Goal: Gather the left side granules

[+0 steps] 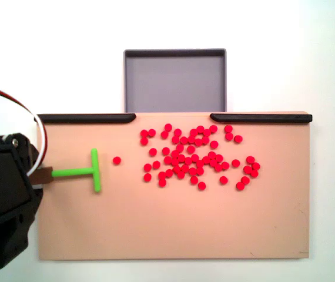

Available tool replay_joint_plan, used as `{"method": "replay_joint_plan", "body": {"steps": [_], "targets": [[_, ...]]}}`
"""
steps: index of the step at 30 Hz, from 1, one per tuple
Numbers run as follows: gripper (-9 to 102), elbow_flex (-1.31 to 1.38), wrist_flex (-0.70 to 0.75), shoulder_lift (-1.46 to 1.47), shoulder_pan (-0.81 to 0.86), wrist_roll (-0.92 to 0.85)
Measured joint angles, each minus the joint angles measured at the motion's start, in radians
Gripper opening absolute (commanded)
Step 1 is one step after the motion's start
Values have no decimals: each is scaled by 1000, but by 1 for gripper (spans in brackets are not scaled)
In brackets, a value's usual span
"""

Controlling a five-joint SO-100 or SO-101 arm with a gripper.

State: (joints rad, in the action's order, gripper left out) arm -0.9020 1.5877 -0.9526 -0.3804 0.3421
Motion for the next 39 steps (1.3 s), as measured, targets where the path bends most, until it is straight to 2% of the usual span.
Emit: {"method": "replay_joint_plan", "body": {"steps": [39], "targets": [[0, 26, 0, 35, 46, -9]]}}
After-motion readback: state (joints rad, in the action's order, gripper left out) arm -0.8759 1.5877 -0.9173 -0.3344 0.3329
